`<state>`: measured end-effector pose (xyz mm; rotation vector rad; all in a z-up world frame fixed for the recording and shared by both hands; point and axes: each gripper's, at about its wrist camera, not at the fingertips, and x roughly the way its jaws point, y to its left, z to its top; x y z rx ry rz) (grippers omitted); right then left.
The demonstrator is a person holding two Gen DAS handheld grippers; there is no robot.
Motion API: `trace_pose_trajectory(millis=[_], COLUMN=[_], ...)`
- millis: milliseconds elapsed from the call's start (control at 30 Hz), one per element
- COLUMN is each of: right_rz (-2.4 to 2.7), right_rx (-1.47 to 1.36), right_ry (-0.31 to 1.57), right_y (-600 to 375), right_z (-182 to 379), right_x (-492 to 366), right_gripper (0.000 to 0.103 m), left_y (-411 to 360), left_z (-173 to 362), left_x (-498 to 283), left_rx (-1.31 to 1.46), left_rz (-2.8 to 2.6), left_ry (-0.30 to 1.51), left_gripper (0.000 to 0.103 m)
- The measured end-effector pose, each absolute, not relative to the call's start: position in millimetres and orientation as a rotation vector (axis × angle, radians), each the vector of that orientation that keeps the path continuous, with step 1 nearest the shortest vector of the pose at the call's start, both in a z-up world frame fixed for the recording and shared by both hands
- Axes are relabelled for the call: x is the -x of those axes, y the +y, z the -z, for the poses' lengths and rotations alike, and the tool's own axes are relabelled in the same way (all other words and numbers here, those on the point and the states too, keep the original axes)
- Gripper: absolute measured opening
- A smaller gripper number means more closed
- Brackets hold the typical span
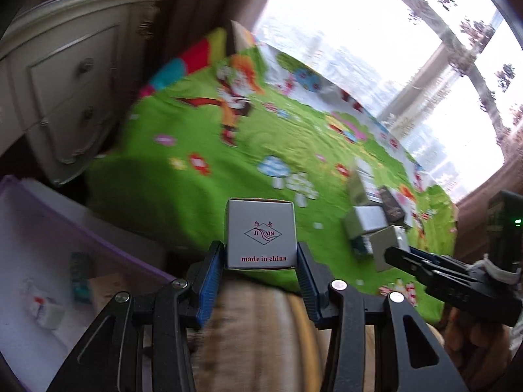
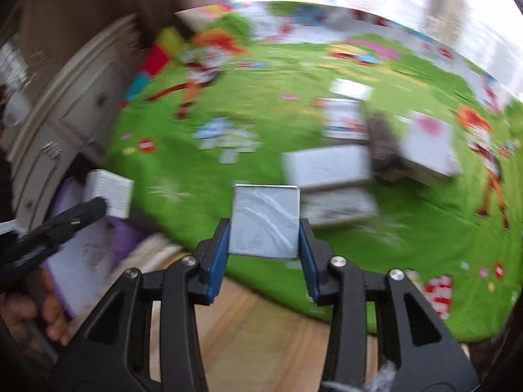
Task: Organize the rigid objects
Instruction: 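Carry both held boxes over the purple box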
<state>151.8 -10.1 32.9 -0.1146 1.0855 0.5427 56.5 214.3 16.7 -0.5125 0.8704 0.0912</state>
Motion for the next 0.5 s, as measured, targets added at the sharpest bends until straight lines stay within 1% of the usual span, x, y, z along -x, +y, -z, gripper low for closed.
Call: trace_pose_trajectory(millis=[300, 500], right_rz=[-0.834, -0.939], right_rx=[0.258, 0.379], right_ry=[1.128, 1.166], right_y=[128.9, 192.9], right_z=[-33.3, -10.1], right_x=[-91.9, -56.5], right_gripper=[0.045, 0.044], left_y=[294.6, 329.6], left_z=[-3.6, 10.2], left_x=[-4.9, 17.0], left_rx=[0.508, 0.529], left_rz=[-0.306, -0.405], left_ry=[0.878, 0.891], left_gripper=[0.045, 0.045])
